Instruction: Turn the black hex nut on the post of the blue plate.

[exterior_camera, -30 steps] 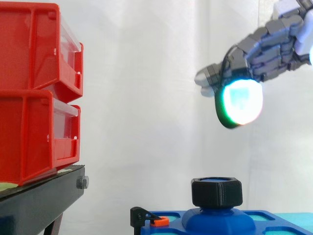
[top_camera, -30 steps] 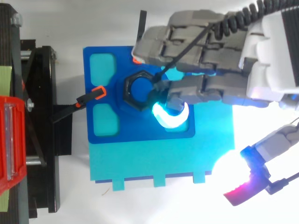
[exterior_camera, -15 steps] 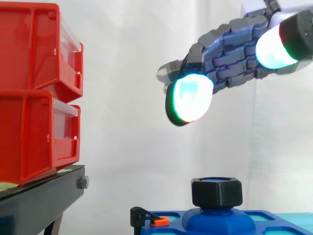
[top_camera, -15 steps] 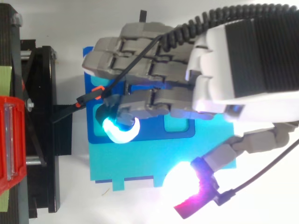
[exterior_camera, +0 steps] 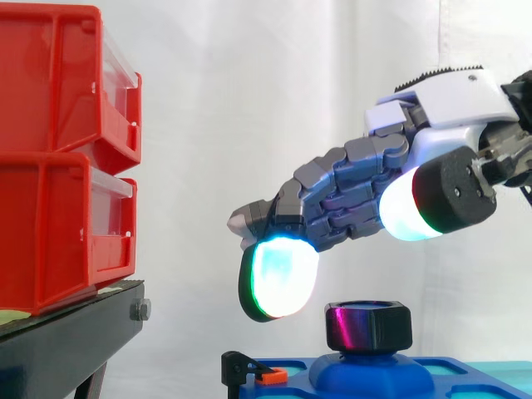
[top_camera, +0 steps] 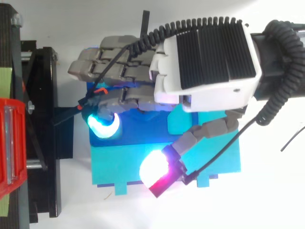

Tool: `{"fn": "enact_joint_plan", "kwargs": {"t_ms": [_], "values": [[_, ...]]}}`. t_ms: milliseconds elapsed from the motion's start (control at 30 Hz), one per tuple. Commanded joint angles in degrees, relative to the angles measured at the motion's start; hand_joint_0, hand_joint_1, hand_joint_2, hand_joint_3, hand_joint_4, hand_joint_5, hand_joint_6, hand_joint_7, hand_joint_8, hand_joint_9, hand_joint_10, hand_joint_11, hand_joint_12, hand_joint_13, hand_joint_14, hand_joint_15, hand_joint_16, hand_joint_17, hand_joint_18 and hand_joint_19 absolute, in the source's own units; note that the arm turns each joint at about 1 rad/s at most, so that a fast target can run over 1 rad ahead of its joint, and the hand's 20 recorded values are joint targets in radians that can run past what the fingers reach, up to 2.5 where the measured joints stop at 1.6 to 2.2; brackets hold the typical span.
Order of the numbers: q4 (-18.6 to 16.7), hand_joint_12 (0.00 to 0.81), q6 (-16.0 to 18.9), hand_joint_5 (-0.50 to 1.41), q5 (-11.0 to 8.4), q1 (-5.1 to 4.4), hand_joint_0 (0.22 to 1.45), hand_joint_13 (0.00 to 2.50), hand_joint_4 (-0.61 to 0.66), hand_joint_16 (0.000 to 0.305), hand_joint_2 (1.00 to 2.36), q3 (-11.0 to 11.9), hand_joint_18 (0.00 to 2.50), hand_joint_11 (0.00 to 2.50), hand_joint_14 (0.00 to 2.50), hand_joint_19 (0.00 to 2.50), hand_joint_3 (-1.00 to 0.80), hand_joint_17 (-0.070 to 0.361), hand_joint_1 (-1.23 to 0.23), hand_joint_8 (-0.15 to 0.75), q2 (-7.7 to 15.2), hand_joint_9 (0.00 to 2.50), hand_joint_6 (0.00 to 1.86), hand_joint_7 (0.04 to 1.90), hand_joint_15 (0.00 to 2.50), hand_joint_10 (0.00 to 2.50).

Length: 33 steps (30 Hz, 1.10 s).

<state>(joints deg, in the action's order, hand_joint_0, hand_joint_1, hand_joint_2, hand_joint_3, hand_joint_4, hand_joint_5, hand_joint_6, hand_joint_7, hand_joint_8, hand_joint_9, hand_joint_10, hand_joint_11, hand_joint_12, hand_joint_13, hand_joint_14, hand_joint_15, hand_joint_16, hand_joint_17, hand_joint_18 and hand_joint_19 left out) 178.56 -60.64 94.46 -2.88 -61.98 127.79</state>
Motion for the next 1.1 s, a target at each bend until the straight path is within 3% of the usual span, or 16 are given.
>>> {"fn": "enact_joint_plan", "kwargs": {"t_ms": [0,267,1067], "values": [[0.0,0.309,0.0,-0.27,0.37,0.42,0.43,0.00,0.14,0.046,1.00,0.0,0.00,0.00,0.00,0.00,-0.50,0.103,-0.47,0.160,0.3,0.00,0.50,0.77,0.00,0.00],[0.6,0.308,-0.6,-0.27,1.78,1.74,0.43,0.00,0.14,0.046,1.00,0.0,0.00,0.00,0.00,0.00,-0.50,0.103,-0.47,0.160,0.2,0.00,0.50,0.77,0.00,0.00],[0.5,0.304,-2.0,-0.25,4.42,4.03,0.44,0.00,0.18,0.045,1.00,-0.8,0.00,0.00,0.00,0.00,-0.50,0.101,-0.46,0.162,0.3,0.00,0.50,0.82,0.00,0.00]]}}
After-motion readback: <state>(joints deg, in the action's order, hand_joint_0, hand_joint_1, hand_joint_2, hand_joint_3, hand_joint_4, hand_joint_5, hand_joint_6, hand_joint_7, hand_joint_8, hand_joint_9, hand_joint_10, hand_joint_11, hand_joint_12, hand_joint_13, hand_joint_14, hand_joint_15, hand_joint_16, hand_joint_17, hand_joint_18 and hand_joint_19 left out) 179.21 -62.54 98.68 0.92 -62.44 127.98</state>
